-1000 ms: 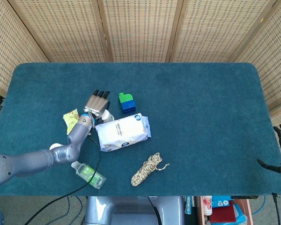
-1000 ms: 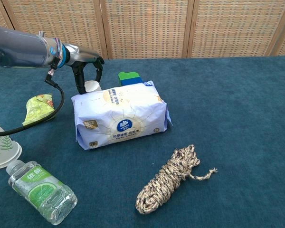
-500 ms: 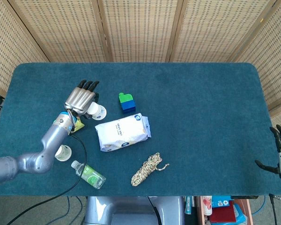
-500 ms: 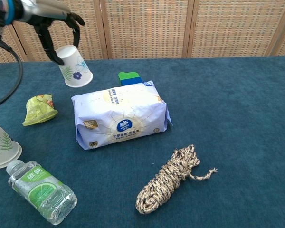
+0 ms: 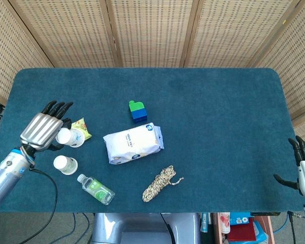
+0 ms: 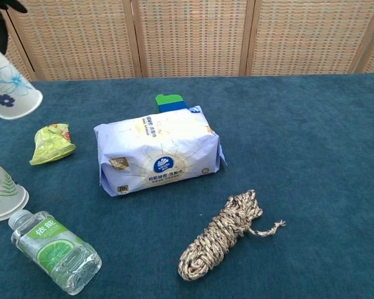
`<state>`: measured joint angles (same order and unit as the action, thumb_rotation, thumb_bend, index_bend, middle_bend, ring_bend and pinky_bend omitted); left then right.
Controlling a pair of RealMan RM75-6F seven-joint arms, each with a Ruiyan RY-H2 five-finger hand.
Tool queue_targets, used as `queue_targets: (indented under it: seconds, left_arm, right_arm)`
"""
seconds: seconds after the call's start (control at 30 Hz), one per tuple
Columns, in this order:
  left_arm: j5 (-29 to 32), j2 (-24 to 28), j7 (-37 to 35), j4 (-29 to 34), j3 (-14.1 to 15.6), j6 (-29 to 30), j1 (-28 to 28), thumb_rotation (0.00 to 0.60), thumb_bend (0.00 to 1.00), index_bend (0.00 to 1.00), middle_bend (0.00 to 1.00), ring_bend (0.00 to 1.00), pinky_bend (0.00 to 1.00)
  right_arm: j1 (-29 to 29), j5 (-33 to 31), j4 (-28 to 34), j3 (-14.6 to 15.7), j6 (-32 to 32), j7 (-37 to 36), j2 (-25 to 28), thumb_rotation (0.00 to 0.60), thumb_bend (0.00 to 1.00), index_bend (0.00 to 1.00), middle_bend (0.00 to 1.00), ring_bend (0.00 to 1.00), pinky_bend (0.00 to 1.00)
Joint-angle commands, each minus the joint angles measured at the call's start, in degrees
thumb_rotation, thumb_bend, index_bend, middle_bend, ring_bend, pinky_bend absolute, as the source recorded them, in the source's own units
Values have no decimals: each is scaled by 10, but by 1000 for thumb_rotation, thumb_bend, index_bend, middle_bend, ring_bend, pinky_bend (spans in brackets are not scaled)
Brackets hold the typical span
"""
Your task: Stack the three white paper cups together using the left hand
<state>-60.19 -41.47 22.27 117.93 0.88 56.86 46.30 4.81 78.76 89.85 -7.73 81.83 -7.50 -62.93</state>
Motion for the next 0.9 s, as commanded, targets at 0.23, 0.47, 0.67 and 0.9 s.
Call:
queue_targets:
  seconds: [0.23,0.47,0.67,0.9]
  left_arm:
    - [-132,14,-100,-34,46,27,-107,600,221,575,0,0,0]
    - [-147,-5,-137,-82,45,6,-129,600,221,575,0,0,0]
    - [-153,-27,-132,-93,34,-5,-132,600,221,575,0,0,0]
    - [-146,-32,-117,-89,28,-18,-132,600,221,575,0,0,0]
  right_arm:
    - [1,5,5,5,0,18,-5,600,0,0,0,0,0]
    - [2,1,6,4,-3,19,-5,600,0,0,0,0,0]
    - [2,1,7,4,-1,19,-5,600,0,0,0,0,0]
    - [1,0,6,2,0,14,-3,600,0,0,0,0,0]
